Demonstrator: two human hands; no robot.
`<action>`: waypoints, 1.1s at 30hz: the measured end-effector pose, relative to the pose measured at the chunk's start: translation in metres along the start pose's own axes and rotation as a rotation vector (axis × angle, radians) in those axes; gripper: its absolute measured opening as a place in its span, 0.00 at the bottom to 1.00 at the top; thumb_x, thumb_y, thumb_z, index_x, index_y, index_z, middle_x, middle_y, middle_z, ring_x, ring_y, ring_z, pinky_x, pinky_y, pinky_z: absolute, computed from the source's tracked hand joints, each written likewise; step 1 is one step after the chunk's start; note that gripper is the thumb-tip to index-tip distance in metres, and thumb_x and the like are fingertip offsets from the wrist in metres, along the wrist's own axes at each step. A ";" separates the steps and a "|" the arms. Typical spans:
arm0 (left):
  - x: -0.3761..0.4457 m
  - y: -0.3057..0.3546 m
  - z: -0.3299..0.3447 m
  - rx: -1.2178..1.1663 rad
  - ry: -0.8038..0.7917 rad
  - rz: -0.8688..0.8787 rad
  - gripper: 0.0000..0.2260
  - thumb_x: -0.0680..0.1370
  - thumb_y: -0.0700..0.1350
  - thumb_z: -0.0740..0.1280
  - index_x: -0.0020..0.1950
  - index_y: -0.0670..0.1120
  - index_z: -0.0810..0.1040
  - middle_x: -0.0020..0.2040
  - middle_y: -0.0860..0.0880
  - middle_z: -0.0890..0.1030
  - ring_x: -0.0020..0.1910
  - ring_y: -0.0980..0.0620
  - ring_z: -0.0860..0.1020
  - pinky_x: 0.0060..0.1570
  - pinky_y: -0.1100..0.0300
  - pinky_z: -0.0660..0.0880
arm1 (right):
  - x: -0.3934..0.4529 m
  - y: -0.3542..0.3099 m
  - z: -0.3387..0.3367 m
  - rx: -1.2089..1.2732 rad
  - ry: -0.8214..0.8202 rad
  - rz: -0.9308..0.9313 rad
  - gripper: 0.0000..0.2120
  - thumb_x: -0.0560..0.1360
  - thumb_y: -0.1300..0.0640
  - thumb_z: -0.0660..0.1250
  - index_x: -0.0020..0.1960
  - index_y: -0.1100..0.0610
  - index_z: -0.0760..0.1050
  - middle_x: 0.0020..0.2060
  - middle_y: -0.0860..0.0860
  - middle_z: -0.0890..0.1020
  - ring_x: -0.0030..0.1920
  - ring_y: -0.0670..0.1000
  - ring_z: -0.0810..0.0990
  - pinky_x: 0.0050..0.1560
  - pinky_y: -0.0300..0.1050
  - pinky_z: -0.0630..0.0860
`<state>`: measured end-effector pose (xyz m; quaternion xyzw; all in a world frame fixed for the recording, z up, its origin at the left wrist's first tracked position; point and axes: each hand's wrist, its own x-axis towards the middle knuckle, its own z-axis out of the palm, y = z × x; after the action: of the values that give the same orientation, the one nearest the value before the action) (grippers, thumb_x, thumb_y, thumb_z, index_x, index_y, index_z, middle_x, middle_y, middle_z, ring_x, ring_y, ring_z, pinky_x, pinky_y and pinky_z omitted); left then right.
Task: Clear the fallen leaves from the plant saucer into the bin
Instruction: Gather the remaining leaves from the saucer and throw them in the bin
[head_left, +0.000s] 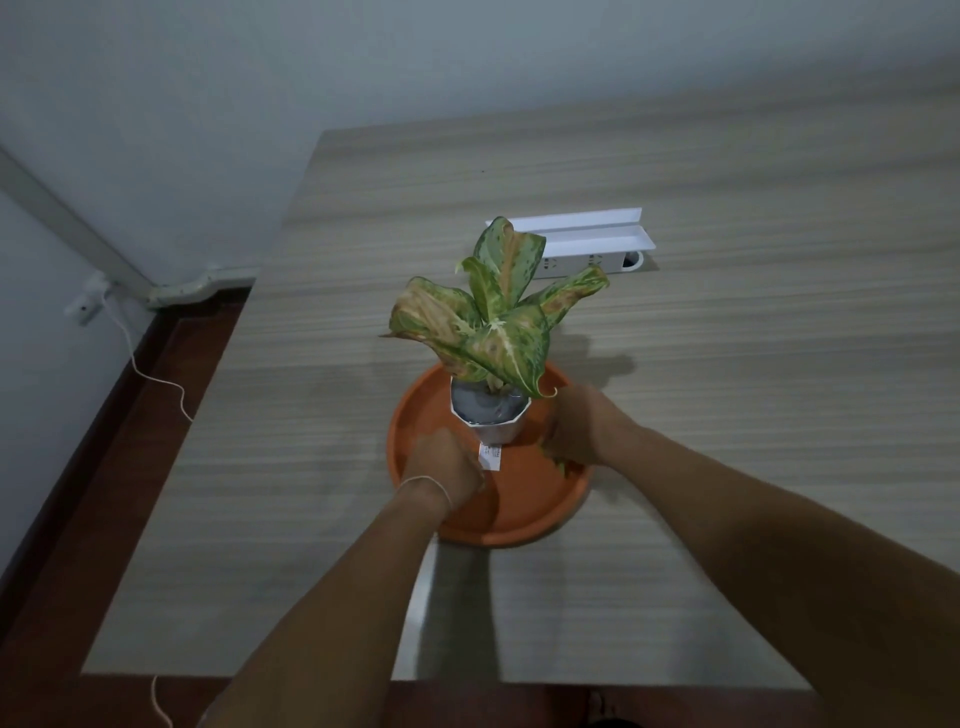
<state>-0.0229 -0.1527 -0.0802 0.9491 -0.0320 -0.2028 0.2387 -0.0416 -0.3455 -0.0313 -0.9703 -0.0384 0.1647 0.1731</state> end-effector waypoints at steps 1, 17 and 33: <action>0.000 -0.004 -0.005 -0.060 0.002 -0.027 0.04 0.65 0.41 0.72 0.36 0.45 0.86 0.36 0.46 0.86 0.40 0.44 0.84 0.45 0.52 0.82 | 0.002 0.005 0.001 0.025 -0.059 0.087 0.15 0.64 0.55 0.69 0.46 0.62 0.82 0.46 0.59 0.86 0.50 0.59 0.83 0.48 0.48 0.80; -0.039 -0.069 -0.060 -0.281 0.195 -0.106 0.03 0.65 0.39 0.73 0.32 0.47 0.85 0.33 0.48 0.86 0.38 0.48 0.84 0.47 0.54 0.83 | -0.007 -0.035 0.048 0.124 0.035 0.025 0.09 0.65 0.63 0.64 0.27 0.62 0.76 0.20 0.52 0.78 0.21 0.44 0.75 0.24 0.41 0.72; -0.194 -0.268 -0.162 -0.302 0.444 -0.395 0.03 0.64 0.40 0.75 0.33 0.48 0.86 0.35 0.48 0.86 0.39 0.50 0.84 0.50 0.57 0.81 | 0.005 -0.275 0.080 0.080 0.006 -0.330 0.05 0.65 0.61 0.71 0.39 0.57 0.86 0.35 0.53 0.87 0.33 0.49 0.82 0.36 0.37 0.75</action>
<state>-0.1448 0.1862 -0.0033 0.9119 0.2358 -0.0356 0.3340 -0.0679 -0.0614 -0.0079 -0.9436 -0.1900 0.1327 0.2362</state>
